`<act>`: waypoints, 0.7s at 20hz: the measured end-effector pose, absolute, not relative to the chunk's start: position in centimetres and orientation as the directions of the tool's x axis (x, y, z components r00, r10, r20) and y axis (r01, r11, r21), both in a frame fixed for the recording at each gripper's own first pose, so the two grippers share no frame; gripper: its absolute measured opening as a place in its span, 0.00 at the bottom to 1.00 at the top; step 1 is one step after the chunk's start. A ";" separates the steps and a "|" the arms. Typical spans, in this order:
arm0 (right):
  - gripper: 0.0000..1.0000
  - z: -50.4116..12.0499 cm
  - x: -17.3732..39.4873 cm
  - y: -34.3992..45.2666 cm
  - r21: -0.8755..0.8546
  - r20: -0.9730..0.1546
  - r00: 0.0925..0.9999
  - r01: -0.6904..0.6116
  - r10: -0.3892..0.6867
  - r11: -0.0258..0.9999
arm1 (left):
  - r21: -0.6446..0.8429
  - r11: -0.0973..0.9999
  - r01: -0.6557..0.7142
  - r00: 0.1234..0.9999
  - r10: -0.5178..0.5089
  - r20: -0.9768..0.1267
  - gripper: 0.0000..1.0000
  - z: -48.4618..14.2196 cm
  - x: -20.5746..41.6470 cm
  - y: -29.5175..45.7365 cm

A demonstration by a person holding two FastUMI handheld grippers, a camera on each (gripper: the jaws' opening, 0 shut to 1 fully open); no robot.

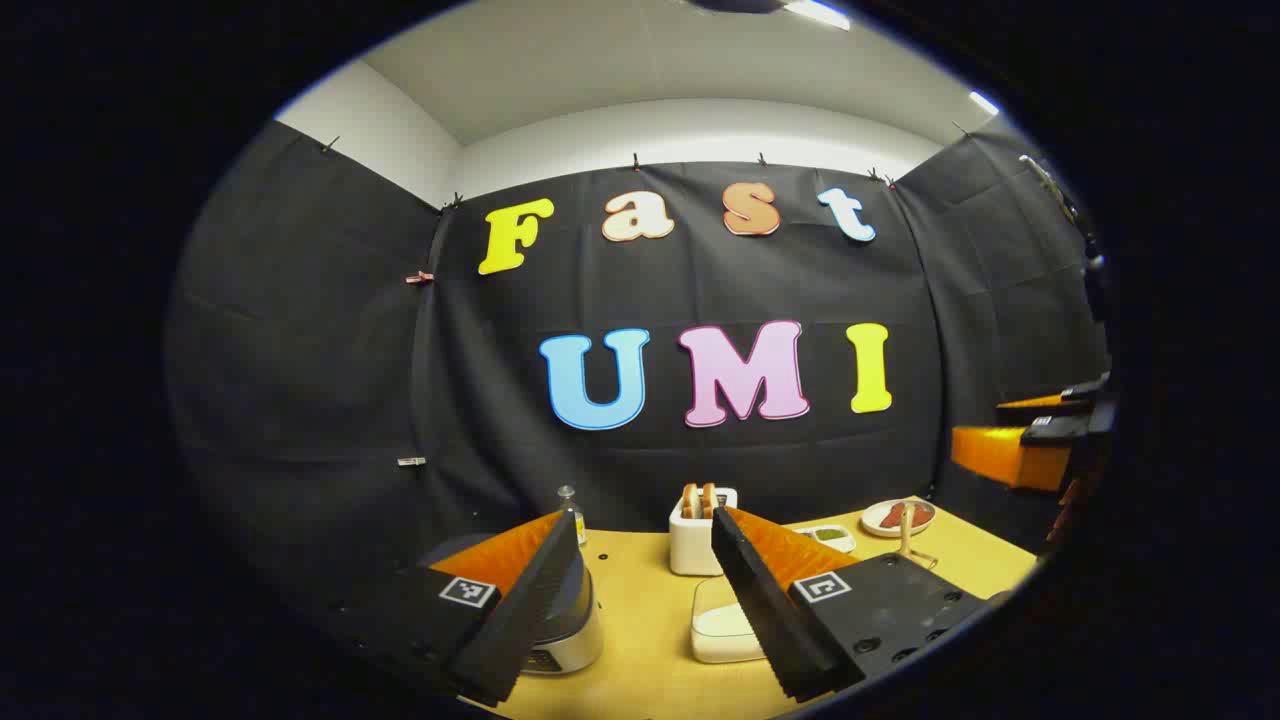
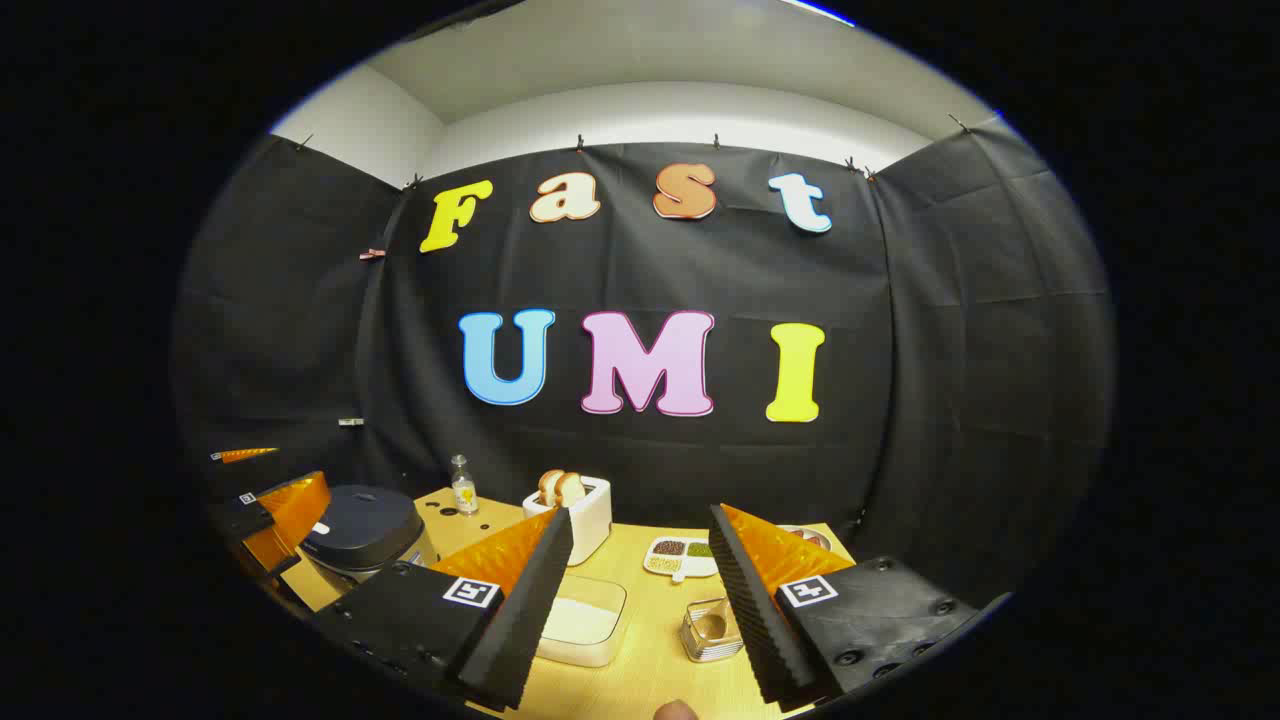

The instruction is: Close the left gripper, press the button to open the rice cooker; take a wooden spoon from the chopstick holder with the right hand, scoop a spoonful of rice and pour it into the rice cooker, then put the wooden spoon back into the chopstick holder.

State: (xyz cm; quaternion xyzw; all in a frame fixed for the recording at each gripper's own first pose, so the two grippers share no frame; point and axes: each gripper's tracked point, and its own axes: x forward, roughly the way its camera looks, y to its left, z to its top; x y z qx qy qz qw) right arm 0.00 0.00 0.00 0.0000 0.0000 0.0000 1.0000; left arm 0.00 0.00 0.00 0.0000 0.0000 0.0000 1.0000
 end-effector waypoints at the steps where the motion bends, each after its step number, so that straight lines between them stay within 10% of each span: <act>1: 0.86 -0.1 0.2 0.5 -0.002 0.003 1.000 -0.009 0.009 1.000 | -0.003 1.000 -0.001 1.000 0.001 -0.005 0.92 -0.2 0.2 0.6; 14: 0.86 -1.7 0.7 4.8 -0.069 -0.040 0.996 -0.081 0.078 0.994 | -0.014 1.000 0.005 1.000 -0.005 -0.005 0.86 -1.1 1.3 3.7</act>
